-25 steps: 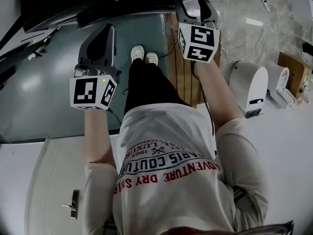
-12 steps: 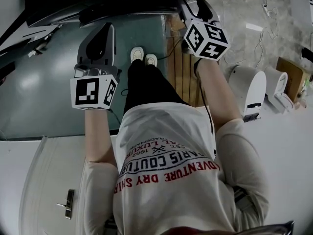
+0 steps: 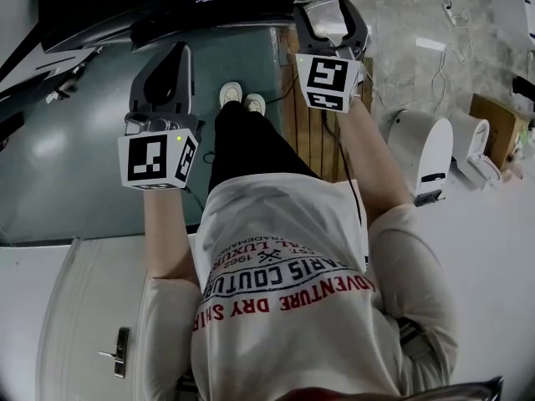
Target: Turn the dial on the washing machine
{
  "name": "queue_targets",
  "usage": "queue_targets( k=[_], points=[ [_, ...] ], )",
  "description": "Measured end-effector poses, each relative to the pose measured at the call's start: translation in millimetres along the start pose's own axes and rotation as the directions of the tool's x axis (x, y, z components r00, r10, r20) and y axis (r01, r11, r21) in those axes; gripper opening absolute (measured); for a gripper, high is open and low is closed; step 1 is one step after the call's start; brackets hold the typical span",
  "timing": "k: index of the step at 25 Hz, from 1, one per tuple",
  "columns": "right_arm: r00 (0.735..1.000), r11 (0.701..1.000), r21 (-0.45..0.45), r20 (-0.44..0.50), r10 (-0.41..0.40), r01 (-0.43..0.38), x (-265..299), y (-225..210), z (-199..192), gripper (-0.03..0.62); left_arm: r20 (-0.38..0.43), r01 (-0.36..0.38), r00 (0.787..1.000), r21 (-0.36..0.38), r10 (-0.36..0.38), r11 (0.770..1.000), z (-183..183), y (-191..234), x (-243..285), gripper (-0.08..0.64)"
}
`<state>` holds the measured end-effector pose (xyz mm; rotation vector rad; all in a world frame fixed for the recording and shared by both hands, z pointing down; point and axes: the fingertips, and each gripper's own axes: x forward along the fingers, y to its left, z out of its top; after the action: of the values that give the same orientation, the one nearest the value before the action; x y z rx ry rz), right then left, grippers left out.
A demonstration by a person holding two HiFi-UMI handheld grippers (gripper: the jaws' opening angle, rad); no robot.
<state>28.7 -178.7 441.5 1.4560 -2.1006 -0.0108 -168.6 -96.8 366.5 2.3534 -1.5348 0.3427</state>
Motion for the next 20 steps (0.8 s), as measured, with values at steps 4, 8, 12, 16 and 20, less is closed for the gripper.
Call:
queue_targets(
  k=[4,8,12,16,20],
  points=[
    [1.0,0.993,-0.121,0.015,-0.009,0.011,6.4,7.7,-0.9,0.298,0.006,0.005,1.0,0.004,-0.005,1.0,0.6,-1.6,0.7,0.015],
    [0.999,0.986,-0.155,0.009,-0.052,0.053,12.7,4.6,-0.5,0.296,0.001,0.006,1.0,0.001,-0.006,1.0,-1.0,-1.6,2.8,0.015],
    [0.999,0.99,-0.136,-0.008,-0.045,0.044,14.7,4.4,-0.1,0.287,-0.002,0.006,1.0,0.0,-0.006,1.0,-2.3,-0.3,4.0,0.015],
    [0.999,0.997,-0.066,-0.023,-0.036,0.035,14.5,4.6,-0.4,0.285,-0.009,-0.002,1.0,0.003,0.002,1.0,-4.1,2.3,3.5,0.015],
    [0.999,0.996,0.085,-0.046,0.002,0.001,14.1,0.2,2.4,0.285,-0.014,0.0,1.0,0.003,0.0,1.0,-5.9,2.9,4.7,0.015]
  ],
)
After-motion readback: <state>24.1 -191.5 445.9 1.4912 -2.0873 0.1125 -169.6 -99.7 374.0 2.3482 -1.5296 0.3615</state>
